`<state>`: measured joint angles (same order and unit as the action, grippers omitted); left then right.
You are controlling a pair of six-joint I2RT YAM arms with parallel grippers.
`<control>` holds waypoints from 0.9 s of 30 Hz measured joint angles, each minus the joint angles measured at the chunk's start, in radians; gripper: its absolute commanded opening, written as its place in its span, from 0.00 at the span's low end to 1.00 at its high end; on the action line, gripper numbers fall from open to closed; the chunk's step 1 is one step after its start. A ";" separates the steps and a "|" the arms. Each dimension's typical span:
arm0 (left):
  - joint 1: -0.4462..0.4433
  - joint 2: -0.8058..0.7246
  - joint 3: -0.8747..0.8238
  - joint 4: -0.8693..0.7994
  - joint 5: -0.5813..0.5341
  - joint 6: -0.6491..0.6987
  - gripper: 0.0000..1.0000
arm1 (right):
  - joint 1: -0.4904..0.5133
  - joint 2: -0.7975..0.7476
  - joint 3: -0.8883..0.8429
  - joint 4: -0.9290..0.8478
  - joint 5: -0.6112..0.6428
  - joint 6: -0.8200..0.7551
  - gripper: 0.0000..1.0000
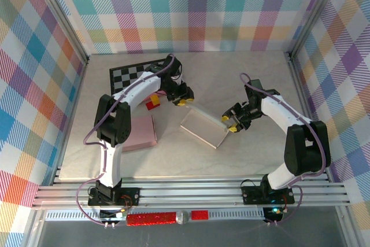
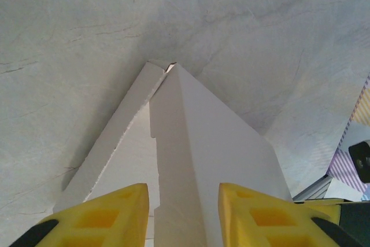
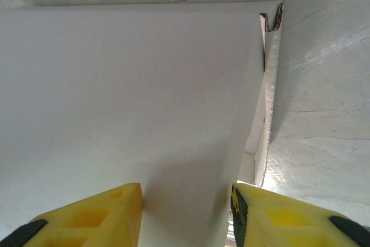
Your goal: Fold the paper box
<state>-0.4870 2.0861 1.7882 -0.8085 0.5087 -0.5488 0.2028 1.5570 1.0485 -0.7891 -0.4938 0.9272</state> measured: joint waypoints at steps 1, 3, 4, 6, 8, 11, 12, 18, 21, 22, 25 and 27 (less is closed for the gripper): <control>-0.002 0.000 -0.002 0.000 0.000 0.000 0.33 | 0.000 0.000 0.000 0.000 0.001 0.000 0.44; -0.006 0.000 -0.019 0.013 0.006 0.000 0.30 | 0.000 0.000 0.000 0.000 0.003 0.000 0.44; -0.008 0.000 -0.029 0.019 0.007 -0.002 0.30 | 0.000 0.000 0.000 0.000 0.004 0.000 0.44; -0.010 0.000 -0.055 0.030 0.011 -0.002 0.29 | 0.000 0.000 0.000 0.000 0.005 0.000 0.44; -0.011 0.000 -0.074 0.034 0.016 -0.005 0.29 | 0.000 0.001 0.000 0.000 0.007 0.000 0.43; -0.013 -0.001 -0.094 0.045 0.017 -0.011 0.25 | 0.000 0.005 0.000 0.003 0.007 0.000 0.43; -0.014 -0.002 -0.099 0.051 0.018 -0.013 0.25 | 0.000 0.006 0.000 0.004 0.008 -0.001 0.42; -0.019 -0.023 -0.136 0.070 0.023 -0.013 0.23 | 0.000 0.023 0.000 0.007 0.019 -0.024 0.41; -0.024 -0.040 -0.169 0.086 0.022 -0.013 0.23 | 0.000 0.026 -0.006 0.007 0.035 -0.035 0.42; -0.026 -0.046 -0.180 0.085 0.022 -0.013 0.22 | 0.000 0.026 -0.010 0.006 0.041 -0.039 0.44; -0.033 -0.060 -0.202 0.090 0.015 -0.012 0.22 | 0.001 0.022 -0.035 0.006 0.064 -0.053 0.46; -0.037 -0.069 -0.218 0.102 0.013 -0.011 0.22 | 0.001 0.011 -0.064 0.008 0.072 -0.056 0.46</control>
<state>-0.5240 2.0174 1.5700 -0.7063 0.5217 -0.5602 0.2039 1.5677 0.9844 -0.7811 -0.4221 0.8707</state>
